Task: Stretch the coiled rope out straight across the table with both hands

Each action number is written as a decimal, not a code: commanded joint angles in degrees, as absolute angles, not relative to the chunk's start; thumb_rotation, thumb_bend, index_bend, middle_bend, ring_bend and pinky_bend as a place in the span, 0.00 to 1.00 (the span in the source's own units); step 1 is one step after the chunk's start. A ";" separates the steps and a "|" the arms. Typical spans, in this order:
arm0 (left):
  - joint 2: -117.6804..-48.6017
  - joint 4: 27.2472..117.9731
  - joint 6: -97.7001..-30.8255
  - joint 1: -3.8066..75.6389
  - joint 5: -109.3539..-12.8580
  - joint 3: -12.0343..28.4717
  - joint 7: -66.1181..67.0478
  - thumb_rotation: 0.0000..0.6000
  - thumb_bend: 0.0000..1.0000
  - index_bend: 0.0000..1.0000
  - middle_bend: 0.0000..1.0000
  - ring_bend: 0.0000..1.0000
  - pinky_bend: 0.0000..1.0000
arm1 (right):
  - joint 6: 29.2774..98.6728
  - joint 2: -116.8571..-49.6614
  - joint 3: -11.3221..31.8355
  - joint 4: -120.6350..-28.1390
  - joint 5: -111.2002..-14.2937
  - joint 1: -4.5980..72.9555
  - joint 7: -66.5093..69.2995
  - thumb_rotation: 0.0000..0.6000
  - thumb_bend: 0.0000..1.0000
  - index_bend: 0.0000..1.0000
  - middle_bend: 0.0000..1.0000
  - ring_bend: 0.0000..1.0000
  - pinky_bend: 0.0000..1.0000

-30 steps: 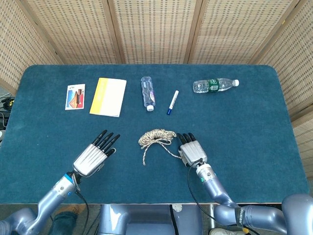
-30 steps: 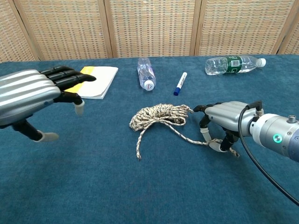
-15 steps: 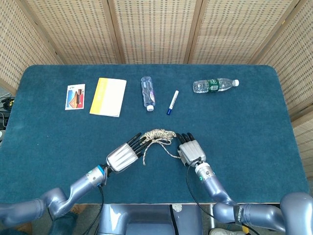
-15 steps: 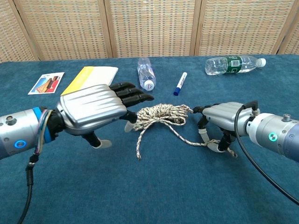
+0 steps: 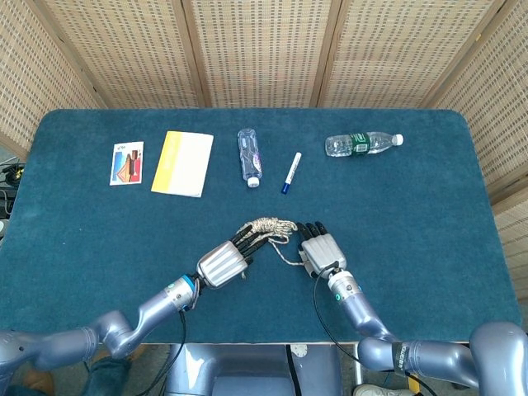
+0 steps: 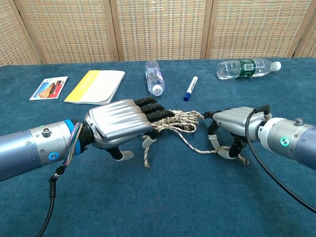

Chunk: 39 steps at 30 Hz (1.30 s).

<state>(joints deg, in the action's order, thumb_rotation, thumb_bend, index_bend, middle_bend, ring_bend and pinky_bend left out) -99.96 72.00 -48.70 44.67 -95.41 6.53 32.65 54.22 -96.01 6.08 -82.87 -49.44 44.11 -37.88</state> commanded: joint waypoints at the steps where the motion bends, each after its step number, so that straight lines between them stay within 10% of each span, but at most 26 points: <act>1: -100.65 71.02 -48.48 45.39 -95.01 6.12 32.56 1.00 0.30 0.50 0.00 0.00 0.00 | 54.13 -96.14 5.91 -82.59 -49.53 44.18 -37.81 1.00 0.48 0.64 0.00 0.00 0.01; 39: -104.61 65.70 -49.49 49.42 -92.00 2.87 32.52 1.00 0.40 0.53 0.00 0.00 0.00 | 52.60 -96.85 5.35 -79.43 -48.68 44.54 -36.37 1.00 0.48 0.65 0.00 0.00 0.01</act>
<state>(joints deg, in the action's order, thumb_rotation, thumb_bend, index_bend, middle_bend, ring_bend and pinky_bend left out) -104.59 65.72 -49.46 49.40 -92.02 2.88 32.51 52.59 -96.85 5.34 -79.44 -48.68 44.54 -36.37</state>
